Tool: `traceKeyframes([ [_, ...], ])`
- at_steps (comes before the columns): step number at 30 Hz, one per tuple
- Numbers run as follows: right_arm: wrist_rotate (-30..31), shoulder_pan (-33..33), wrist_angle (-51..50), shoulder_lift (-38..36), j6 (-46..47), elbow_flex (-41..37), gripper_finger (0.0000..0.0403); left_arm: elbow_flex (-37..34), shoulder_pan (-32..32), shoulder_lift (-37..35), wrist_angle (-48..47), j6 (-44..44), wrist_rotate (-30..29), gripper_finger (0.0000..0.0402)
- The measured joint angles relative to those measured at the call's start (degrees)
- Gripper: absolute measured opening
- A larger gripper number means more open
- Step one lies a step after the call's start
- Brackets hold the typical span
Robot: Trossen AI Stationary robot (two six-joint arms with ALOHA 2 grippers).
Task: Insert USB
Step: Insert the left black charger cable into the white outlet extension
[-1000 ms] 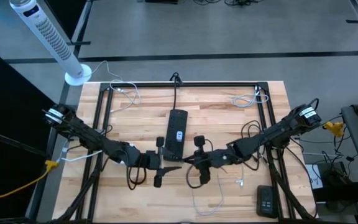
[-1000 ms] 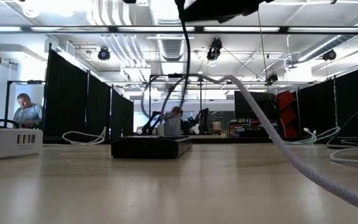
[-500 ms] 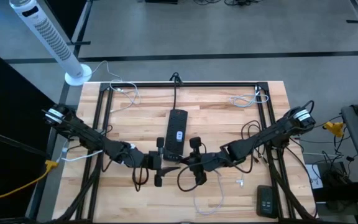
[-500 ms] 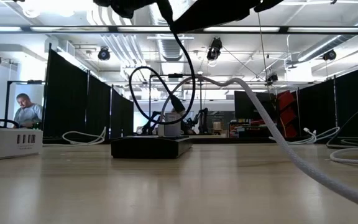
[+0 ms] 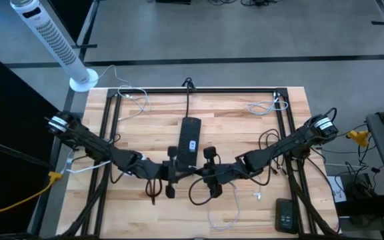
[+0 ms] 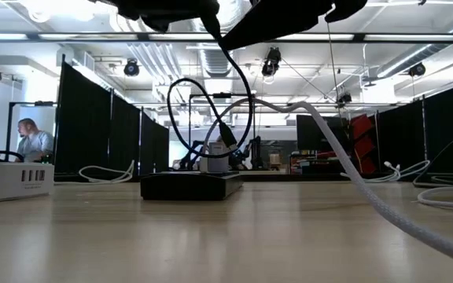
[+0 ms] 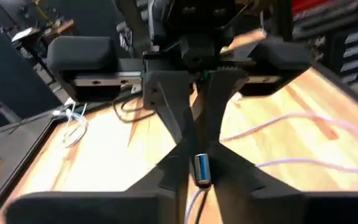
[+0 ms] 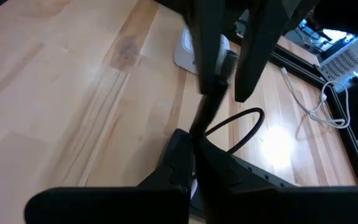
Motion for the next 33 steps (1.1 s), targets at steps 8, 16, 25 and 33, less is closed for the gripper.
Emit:
traceKeyframes([
  [8, -0.2, 0.0, -1.8, -0.2, -0.2, 0.0, 0.0000, 4.6, -0.2, 0.4, -13.0, -4.8, -0.3, 0.0007],
  [16, -0.1, 0.0, -2.1, -0.8, -0.7, 0.0, 0.0000, 4.6, -0.5, 0.4, -15.3, -5.5, -1.9, 0.0007],
  [25, 7.5, 0.8, 21.1, -5.2, -6.7, -10.0, 0.0000, 4.6, -3.1, -1.3, -14.1, -5.3, -11.9, 0.0007],
  [33, 3.2, -1.3, 64.4, -8.1, -6.3, -28.7, 0.0000, 4.5, -7.4, -3.1, -3.3, 1.4, -15.0, 0.0007],
])
